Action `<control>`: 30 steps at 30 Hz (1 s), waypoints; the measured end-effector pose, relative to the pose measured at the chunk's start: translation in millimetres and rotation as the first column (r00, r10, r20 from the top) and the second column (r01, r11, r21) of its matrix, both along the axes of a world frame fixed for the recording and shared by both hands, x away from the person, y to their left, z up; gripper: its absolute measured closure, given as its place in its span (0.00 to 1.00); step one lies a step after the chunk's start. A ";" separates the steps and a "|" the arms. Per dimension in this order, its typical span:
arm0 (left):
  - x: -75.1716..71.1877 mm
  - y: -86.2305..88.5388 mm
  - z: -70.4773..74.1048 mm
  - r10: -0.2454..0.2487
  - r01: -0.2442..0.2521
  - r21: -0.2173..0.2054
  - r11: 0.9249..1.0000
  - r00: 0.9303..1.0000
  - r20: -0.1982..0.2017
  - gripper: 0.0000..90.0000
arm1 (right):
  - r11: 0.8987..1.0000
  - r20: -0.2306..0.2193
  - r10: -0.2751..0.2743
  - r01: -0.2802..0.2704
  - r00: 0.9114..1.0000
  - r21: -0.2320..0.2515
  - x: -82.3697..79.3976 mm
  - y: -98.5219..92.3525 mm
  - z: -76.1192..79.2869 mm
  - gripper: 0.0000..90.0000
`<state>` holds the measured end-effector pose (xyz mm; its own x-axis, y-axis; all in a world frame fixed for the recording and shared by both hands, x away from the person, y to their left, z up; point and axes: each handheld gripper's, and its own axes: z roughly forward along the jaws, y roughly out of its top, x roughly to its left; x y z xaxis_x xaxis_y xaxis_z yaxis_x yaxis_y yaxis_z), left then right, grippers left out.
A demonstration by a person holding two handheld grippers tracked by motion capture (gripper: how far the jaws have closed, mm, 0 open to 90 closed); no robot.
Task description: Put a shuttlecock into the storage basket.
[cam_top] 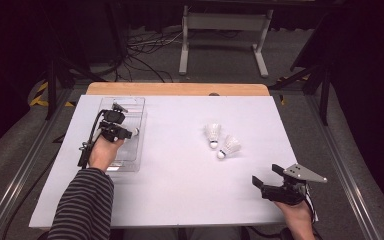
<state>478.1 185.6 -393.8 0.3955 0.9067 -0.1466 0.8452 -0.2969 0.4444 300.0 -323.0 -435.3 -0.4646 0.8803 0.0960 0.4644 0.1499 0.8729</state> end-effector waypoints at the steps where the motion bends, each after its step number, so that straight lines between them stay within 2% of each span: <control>1: 0.1 -0.1 -0.2 0.000 0.000 0.002 1.000 1.000 -0.003 0.99 | 1.000 -0.001 0.000 0.000 1.000 0.001 0.0 0.0 0.0 0.11; 9: 0.1 0.0 -1.1 -0.007 0.007 0.005 1.000 1.000 -0.009 0.97 | 1.000 0.000 -0.001 0.001 1.000 0.002 0.0 -0.2 0.0 0.11; 16: -0.4 -1.6 -1.9 -0.023 0.023 0.001 1.000 0.999 -0.031 0.94 | 1.000 -0.001 -0.003 0.003 1.000 0.002 0.1 -0.5 0.0 0.11; 24: -1.6 -0.8 -1.8 -0.015 0.016 0.017 1.000 0.999 -0.036 0.77 | 1.000 -0.001 -0.004 0.004 1.000 0.006 0.3 -0.6 0.0 0.11; 30: -2.9 -1.0 -0.4 -0.014 0.014 0.007 1.000 0.999 -0.034 0.67 | 1.000 -0.001 -0.006 0.006 1.000 0.007 0.2 -0.8 0.0 0.11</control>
<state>475.2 184.6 -394.2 0.4031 0.9022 -0.1535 0.8555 -0.3119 0.4134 300.2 -323.8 -435.3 -0.4592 0.8824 0.1022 0.4658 0.1412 0.8735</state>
